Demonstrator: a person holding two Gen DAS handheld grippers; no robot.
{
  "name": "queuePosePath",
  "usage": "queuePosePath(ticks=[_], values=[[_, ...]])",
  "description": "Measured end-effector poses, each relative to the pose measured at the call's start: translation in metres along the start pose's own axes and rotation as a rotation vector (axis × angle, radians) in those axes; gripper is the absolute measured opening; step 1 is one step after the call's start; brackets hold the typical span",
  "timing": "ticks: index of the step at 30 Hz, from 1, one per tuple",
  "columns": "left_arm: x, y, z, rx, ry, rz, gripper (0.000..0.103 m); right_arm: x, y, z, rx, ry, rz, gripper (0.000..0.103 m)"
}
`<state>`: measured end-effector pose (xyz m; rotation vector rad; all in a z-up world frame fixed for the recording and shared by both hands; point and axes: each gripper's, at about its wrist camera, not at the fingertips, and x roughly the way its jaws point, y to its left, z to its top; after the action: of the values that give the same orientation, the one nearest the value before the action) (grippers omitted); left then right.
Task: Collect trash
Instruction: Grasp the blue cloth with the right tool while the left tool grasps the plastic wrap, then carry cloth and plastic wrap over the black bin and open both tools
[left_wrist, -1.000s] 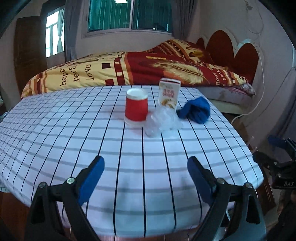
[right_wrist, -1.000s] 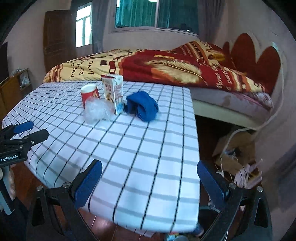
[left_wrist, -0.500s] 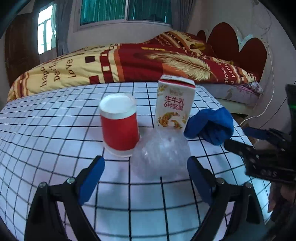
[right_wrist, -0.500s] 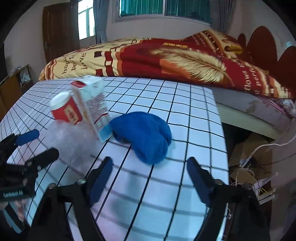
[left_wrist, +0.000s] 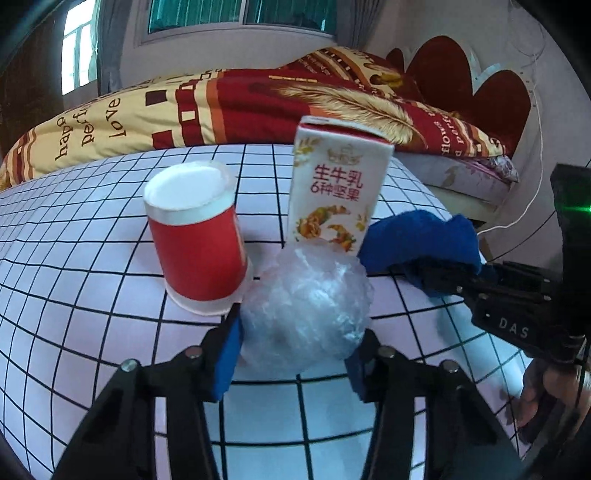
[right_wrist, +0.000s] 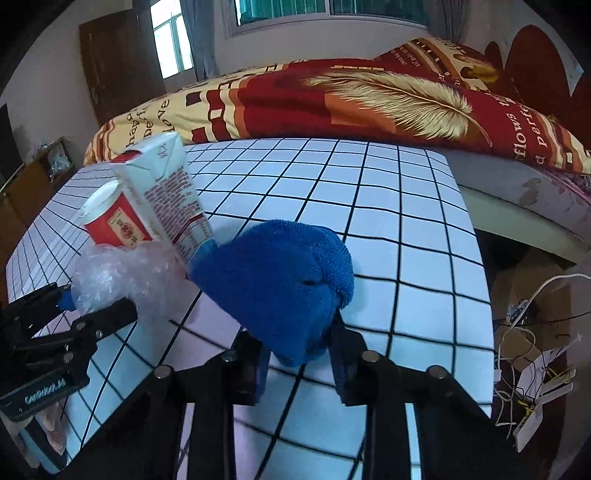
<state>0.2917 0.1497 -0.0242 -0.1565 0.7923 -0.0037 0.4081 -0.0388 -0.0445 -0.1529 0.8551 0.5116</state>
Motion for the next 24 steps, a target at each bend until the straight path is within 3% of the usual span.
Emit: queuePosePath(ticks=[11, 24], values=[[-0.041, -0.012, -0.017, 0.037, -0.045, -0.001, 0.048, -0.061, -0.007, -0.04, 0.029, -0.051, -0.015, 0.027], [-0.095, -0.032, -0.062, 0.08, -0.068, -0.03, 0.048, -0.156, -0.008, -0.108, 0.092, -0.134, -0.036, 0.027]])
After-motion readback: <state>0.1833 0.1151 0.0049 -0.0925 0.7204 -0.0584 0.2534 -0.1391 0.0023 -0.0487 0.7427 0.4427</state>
